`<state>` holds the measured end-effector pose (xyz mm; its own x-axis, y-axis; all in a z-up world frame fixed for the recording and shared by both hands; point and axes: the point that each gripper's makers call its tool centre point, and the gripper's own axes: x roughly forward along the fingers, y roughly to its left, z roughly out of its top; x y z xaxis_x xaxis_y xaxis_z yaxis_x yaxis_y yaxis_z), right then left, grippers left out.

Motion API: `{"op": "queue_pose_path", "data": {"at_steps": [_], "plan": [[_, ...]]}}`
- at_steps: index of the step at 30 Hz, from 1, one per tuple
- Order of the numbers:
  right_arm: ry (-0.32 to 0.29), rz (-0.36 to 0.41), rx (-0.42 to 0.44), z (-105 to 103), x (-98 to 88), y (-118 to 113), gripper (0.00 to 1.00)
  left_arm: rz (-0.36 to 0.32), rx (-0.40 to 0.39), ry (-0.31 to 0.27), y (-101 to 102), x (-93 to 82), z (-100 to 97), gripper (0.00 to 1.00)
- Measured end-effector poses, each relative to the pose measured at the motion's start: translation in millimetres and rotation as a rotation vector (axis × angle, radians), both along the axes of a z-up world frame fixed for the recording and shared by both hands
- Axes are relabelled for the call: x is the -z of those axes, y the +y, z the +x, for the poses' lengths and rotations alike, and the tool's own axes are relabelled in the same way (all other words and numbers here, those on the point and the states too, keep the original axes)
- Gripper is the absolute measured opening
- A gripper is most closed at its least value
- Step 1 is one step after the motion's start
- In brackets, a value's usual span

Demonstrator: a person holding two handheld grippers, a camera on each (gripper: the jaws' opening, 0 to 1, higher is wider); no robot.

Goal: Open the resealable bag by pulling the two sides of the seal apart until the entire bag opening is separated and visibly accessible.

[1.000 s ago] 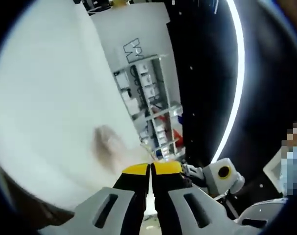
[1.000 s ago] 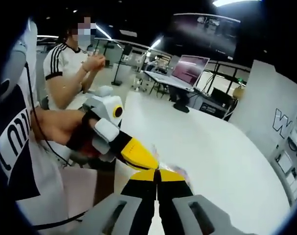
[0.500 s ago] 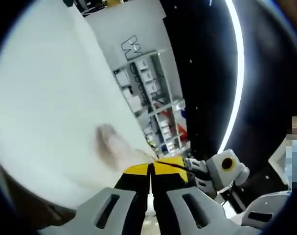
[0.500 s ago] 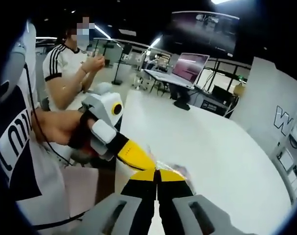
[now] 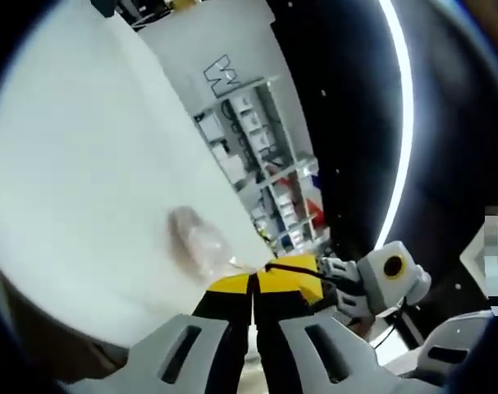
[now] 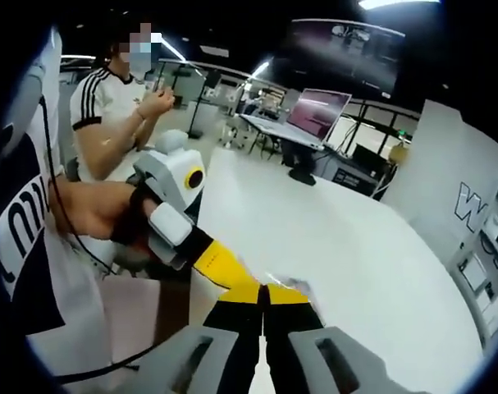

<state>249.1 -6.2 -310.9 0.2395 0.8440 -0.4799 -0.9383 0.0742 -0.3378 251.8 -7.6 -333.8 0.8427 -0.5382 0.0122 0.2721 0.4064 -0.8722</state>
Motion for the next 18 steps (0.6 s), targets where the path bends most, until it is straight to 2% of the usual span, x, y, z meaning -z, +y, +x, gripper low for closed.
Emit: {"op": "queue_pose_path", "data": {"at_steps": [10, 11, 12, 13, 14, 15, 16, 18], "plan": [[-0.020, -0.007, 0.003, 2.3, 2.4, 1.3, 0.00, 0.033, 0.000, 0.007, 0.8, 7.5, -0.1, 0.00], [-0.058, 0.015, 0.029, 10.1, -3.2, 1.2, 0.00, 0.056, 0.004, 0.026, 1.5, 11.9, -0.8, 0.00], [-0.046, 0.009, 0.031, 10.9, -4.2, -0.8, 0.00, 0.080, -0.009, 0.020, 3.0, 14.8, 0.9, 0.00], [-0.039, 0.015, 0.032, 12.6, -7.0, -1.3, 0.00, 0.061, -0.004, 0.027, 3.4, 17.4, -0.2, 0.00], [0.022, 0.006, 0.015, 7.1, -3.7, -2.1, 0.00, 0.013, -0.002, 0.017, 2.4, 12.6, -0.4, 0.00], [0.069, 0.032, -0.007, 6.0, -5.5, 0.2, 0.00, 0.032, 0.000, 0.024, 3.6, 16.5, -0.7, 0.00], [0.074, 0.043, -0.003, 9.4, -7.7, -0.7, 0.00, 0.041, 0.004, 0.022, 2.5, 16.0, -1.1, 0.00], [0.033, 0.014, 0.014, 14.5, -6.0, -3.7, 0.00, 0.053, 0.006, 0.016, 2.1, 14.8, -0.6, 0.00]]}}
